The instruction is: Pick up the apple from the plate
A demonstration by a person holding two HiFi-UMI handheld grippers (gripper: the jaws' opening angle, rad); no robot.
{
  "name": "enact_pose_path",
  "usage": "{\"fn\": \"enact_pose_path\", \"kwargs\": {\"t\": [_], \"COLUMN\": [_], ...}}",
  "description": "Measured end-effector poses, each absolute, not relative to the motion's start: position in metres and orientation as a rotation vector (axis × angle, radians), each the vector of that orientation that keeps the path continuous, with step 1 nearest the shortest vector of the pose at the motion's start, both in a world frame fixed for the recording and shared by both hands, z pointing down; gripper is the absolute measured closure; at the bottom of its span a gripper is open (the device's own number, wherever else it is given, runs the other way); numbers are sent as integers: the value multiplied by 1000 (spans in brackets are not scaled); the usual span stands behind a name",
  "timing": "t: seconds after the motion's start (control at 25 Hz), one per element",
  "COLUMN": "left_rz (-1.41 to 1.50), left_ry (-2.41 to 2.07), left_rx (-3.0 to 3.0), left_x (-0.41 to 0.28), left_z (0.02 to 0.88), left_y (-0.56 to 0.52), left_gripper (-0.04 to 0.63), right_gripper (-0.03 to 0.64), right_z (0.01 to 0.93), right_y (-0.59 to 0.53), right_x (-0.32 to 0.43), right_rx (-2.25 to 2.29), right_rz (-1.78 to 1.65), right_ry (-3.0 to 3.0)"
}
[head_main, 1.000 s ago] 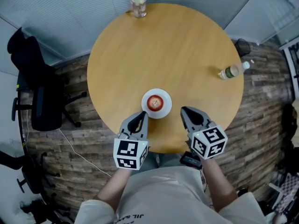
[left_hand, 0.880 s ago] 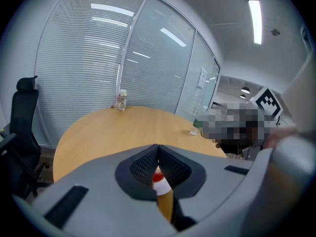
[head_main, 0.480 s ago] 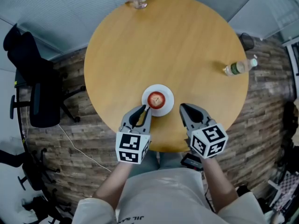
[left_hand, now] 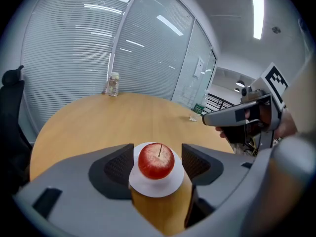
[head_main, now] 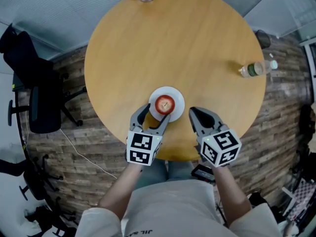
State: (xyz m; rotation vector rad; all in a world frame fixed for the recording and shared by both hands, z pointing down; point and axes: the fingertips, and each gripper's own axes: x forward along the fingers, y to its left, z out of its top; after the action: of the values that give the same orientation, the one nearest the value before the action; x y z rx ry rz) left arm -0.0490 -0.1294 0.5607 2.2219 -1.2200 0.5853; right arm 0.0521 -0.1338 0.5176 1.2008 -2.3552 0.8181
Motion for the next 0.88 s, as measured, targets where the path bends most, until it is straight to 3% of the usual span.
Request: {"fn": "enact_pose_path", "kwargs": {"t": [0.32,0.88], "left_rz": [653,704], "left_ry": [-1172,-1167], "left_rx": [2195,2170], "left_x": [-33,-20], "left_z": [598,623], "left_y": [-135,-144], "left_gripper": [209,187], "right_gripper": [584,584], "right_z": [529,536], "right_y": [-132,-131], "right_x": [57,62], "right_rx": [1203,1207], "right_rz": [846,872], "right_ry": [-2332,-2313]}}
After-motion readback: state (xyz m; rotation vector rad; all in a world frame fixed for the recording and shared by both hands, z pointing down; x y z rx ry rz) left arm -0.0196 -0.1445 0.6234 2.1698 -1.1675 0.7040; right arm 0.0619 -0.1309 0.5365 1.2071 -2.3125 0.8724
